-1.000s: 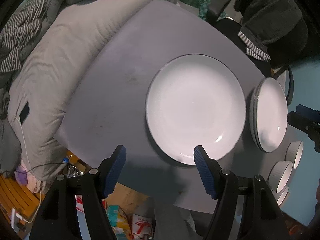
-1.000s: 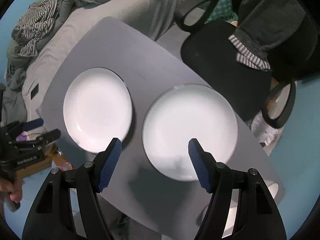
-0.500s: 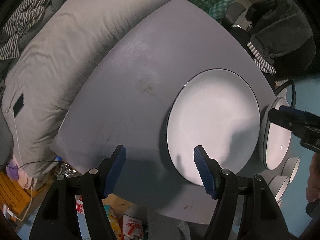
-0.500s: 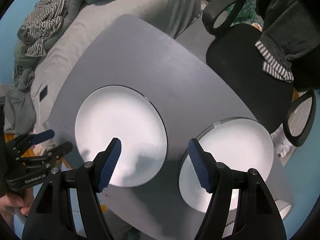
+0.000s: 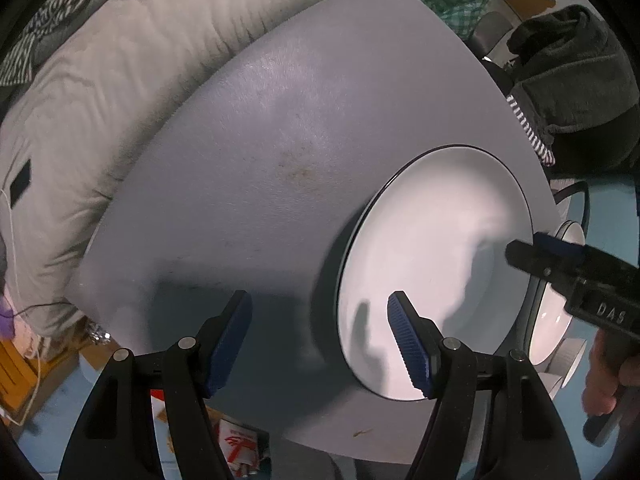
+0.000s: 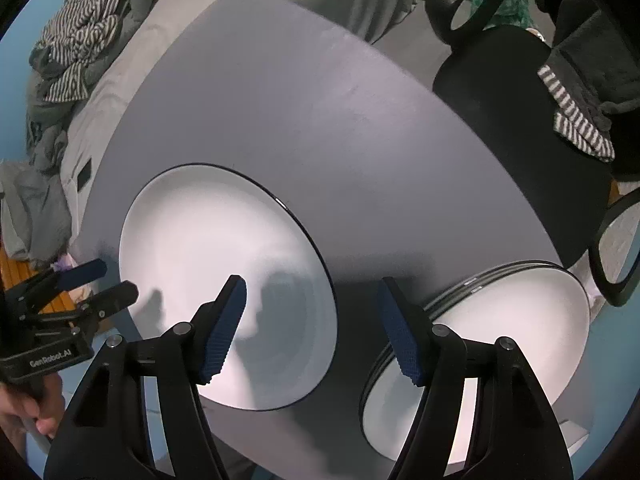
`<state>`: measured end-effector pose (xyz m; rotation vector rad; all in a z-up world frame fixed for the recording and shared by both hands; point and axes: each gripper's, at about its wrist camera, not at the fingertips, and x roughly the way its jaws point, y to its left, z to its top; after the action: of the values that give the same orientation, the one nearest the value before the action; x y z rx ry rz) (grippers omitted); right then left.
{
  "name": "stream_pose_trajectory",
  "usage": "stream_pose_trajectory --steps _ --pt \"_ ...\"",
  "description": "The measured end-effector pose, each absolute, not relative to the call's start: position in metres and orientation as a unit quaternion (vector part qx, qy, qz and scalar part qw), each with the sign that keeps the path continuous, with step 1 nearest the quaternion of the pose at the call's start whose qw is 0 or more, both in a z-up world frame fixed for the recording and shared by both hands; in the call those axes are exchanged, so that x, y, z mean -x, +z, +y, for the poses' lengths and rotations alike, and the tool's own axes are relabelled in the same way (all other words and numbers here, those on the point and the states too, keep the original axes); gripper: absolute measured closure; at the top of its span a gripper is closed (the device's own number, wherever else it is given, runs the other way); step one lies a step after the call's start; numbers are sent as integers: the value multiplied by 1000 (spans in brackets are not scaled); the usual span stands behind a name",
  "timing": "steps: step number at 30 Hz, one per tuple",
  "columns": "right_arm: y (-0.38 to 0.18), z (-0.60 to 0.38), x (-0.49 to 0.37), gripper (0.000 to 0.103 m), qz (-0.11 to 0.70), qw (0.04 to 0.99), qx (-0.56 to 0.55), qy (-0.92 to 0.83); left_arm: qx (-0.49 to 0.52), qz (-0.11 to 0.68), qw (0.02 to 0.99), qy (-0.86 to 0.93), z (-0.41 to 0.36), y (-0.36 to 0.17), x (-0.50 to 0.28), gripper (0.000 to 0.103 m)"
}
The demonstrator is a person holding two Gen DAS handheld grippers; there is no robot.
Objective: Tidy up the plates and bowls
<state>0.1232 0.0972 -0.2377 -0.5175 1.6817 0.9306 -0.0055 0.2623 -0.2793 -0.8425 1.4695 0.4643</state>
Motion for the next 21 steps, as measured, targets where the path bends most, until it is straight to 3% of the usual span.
stream_pose_trajectory --steps 2,5,8,16,21 --pt "-240 98 -122 35 710 540 219 396 371 644 638 200 261 -281 4 32" --pt "-243 99 -122 48 710 530 220 408 369 647 639 195 260 -283 2 34" --pt "-245 98 -123 56 715 523 218 409 372 649 635 191 260 -284 4 49" --pt "-252 92 -126 72 727 509 214 407 359 655 642 174 251 -284 3 75" --pt "-253 90 -126 88 723 519 222 397 359 654 644 171 253 -284 8 80"
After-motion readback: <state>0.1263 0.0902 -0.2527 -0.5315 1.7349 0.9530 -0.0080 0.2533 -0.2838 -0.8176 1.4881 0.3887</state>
